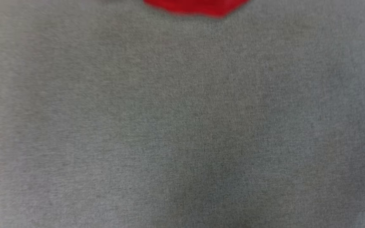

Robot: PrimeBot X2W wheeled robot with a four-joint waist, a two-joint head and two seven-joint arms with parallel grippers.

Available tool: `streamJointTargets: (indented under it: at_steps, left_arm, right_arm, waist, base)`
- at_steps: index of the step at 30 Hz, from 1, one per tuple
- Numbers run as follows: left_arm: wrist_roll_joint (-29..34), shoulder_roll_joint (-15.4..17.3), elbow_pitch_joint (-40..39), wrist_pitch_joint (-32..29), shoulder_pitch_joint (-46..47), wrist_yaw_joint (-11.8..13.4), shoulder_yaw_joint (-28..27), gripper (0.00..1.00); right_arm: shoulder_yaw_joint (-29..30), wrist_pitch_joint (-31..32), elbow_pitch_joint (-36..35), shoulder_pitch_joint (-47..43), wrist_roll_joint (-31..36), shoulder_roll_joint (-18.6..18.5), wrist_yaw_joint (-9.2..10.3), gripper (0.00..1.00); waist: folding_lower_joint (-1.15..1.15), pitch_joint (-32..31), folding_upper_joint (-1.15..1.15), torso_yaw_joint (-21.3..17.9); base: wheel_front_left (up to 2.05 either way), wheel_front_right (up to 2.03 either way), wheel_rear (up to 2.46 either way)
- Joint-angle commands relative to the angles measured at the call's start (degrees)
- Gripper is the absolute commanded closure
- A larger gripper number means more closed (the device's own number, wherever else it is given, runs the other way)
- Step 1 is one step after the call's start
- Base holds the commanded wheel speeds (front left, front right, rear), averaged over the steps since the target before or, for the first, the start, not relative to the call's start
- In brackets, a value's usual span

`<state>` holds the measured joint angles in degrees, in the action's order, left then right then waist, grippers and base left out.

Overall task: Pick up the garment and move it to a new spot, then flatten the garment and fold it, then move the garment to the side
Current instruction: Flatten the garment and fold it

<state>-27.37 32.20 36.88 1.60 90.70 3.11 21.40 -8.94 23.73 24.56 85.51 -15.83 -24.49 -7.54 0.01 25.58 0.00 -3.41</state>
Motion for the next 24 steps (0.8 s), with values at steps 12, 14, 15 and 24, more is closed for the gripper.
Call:
streamJointTargets:
  at_steps: [12, 14, 15, 24]
  left_arm:
    - [0.5, -0.2, 2.3, 5.0, 7.7, 0.8, -0.9, 1.00]
    - [0.0, -0.4, 3.0, 5.6, 7.3, 0.5, -1.1, 1.00]
    - [-0.2, -0.5, 3.3, 6.0, 6.8, 0.2, -1.2, 1.00]
    - [-4.0, -3.2, 6.1, 8.6, 1.5, -1.5, -2.2, 1.00]
  right_arm:
    - [-4.4, -12.2, 6.1, 10.1, -0.6, 2.7, 0.09, 1.00]
    - [-6.5, -12.9, 7.0, 10.7, -1.2, 2.9, 0.09, 1.00]
    - [-7.2, -13.5, 7.4, 11.0, -1.9, 3.0, 0.09, 1.00]
    - [-13.4, -16.1, 10.7, 7.8, -6.9, 3.6, 0.09, 1.00]
  waist:
    - [-0.01, 12.1, 0.00, -3.5]
    - [-0.01, 13.3, 0.00, -3.5]
    - [-0.01, 13.8, 0.00, -3.5]
    - [-0.01, 14.5, 0.00, -2.2]
  base:
    - [0.00, 0.00, 0.00]
    - [0.00, 0.00, 0.00]
    - [0.00, 0.00, 0.00]
    - [0.00, 0.00, 0.00]
